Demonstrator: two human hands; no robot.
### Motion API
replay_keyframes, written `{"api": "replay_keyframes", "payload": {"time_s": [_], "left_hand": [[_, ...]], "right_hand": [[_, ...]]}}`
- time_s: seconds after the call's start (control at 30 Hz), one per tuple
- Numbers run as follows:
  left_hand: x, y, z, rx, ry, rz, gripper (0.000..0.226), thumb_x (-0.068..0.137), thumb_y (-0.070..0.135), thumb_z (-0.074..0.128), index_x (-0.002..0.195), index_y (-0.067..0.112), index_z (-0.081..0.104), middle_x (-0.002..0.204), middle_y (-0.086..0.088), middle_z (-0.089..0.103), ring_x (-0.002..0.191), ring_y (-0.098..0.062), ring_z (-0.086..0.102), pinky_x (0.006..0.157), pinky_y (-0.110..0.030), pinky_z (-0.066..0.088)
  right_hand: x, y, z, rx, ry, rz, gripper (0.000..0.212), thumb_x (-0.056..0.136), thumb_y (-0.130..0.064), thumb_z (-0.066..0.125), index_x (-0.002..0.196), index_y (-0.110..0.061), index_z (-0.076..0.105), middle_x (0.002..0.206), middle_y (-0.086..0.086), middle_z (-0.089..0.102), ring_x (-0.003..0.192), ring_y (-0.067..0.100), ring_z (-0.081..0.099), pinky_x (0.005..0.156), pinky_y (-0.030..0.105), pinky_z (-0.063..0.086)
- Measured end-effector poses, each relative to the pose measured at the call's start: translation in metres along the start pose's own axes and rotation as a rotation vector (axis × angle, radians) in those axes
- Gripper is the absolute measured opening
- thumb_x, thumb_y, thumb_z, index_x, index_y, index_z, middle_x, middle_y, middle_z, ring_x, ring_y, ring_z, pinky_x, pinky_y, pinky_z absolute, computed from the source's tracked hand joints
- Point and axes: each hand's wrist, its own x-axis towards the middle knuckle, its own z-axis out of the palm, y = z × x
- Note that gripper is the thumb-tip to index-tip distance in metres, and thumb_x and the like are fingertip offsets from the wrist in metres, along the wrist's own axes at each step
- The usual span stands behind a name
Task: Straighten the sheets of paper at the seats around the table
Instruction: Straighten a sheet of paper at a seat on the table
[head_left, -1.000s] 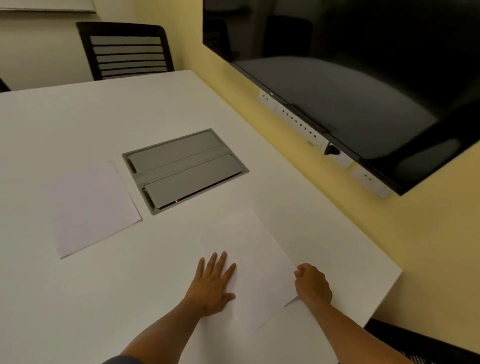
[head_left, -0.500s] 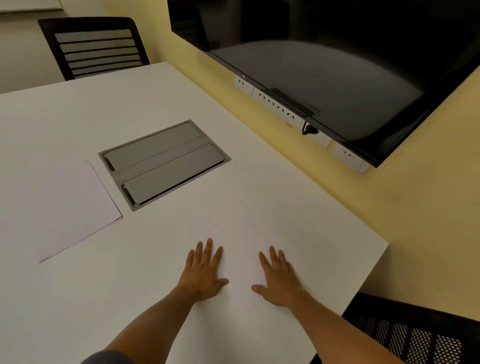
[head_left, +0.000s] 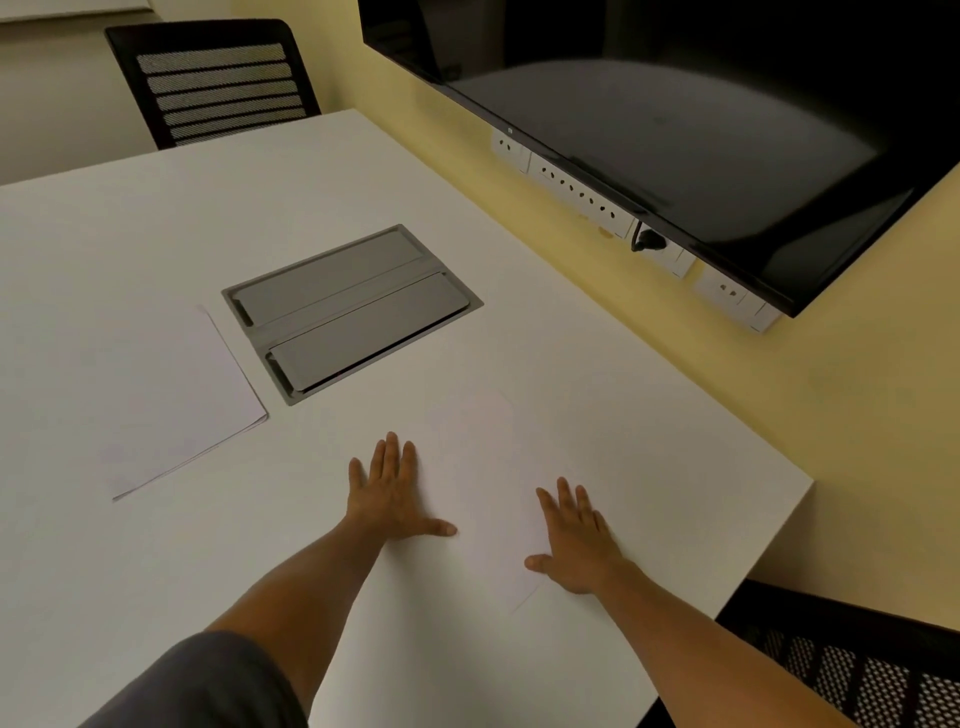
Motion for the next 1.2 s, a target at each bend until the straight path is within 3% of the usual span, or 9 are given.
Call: {"api": "replay_keyframes", "payload": {"time_s": [0.23, 0.43, 0.7, 0.9, 1.2], "left_hand": [[0.005, 0.001, -0.001, 0.017, -0.013, -0.033, 0.165, 0.030, 0.107, 0.041, 0.154, 0.016, -0.020, 0.162, -0.011, -0.028, 0.151, -0.026, -0.023, 0.118, -0.062, -0.005], [0.004, 0.004, -0.007, 0.033, -0.020, -0.029, 0.161, 0.037, 0.103, 0.050, 0.154, 0.015, -0.019, 0.163, -0.016, -0.024, 0.152, -0.029, -0.018, 0.120, -0.058, 0.002], [-0.017, -0.006, -0.007, -0.006, 0.020, 0.013, 0.147, 0.049, 0.106, 0.033, 0.149, 0.020, -0.032, 0.155, -0.012, -0.040, 0.144, -0.031, -0.036, 0.116, -0.059, -0.014], [-0.035, -0.069, -0.020, -0.032, 0.121, -0.083, 0.128, 0.064, 0.100, 0.024, 0.151, 0.022, -0.029, 0.151, -0.010, -0.045, 0.144, -0.032, -0.036, 0.121, -0.056, -0.010], [-0.061, -0.205, -0.026, -0.120, 0.179, -0.260, 0.124, 0.067, 0.098, 0.020, 0.150, 0.021, -0.030, 0.152, -0.010, -0.044, 0.144, -0.030, -0.036, 0.120, -0.055, -0.013]], "right_hand": [[0.000, 0.000, 0.001, 0.014, -0.012, 0.013, 0.098, 0.095, -0.053, 0.054, 0.155, -0.023, -0.018, 0.159, 0.007, -0.032, 0.148, 0.031, -0.025, 0.123, 0.048, -0.001], [-0.002, -0.005, -0.005, -0.008, -0.045, 0.042, 0.101, 0.093, -0.055, 0.055, 0.154, -0.023, -0.019, 0.160, 0.008, -0.031, 0.149, 0.031, -0.023, 0.123, 0.051, 0.000], [-0.006, -0.027, -0.014, -0.044, 0.053, 0.048, 0.107, 0.083, -0.083, 0.034, 0.151, -0.027, -0.026, 0.158, 0.010, -0.033, 0.148, 0.034, -0.025, 0.121, 0.053, -0.008], [0.013, -0.096, -0.033, -0.098, 0.102, -0.079, 0.105, 0.084, -0.082, 0.032, 0.151, -0.026, -0.026, 0.159, 0.011, -0.032, 0.148, 0.035, -0.024, 0.121, 0.054, -0.007], [0.049, -0.238, -0.045, -0.126, 0.086, -0.261, 0.094, 0.094, -0.067, 0.039, 0.154, -0.025, -0.021, 0.163, 0.014, -0.019, 0.149, 0.038, -0.018, 0.121, 0.054, 0.001]]}}
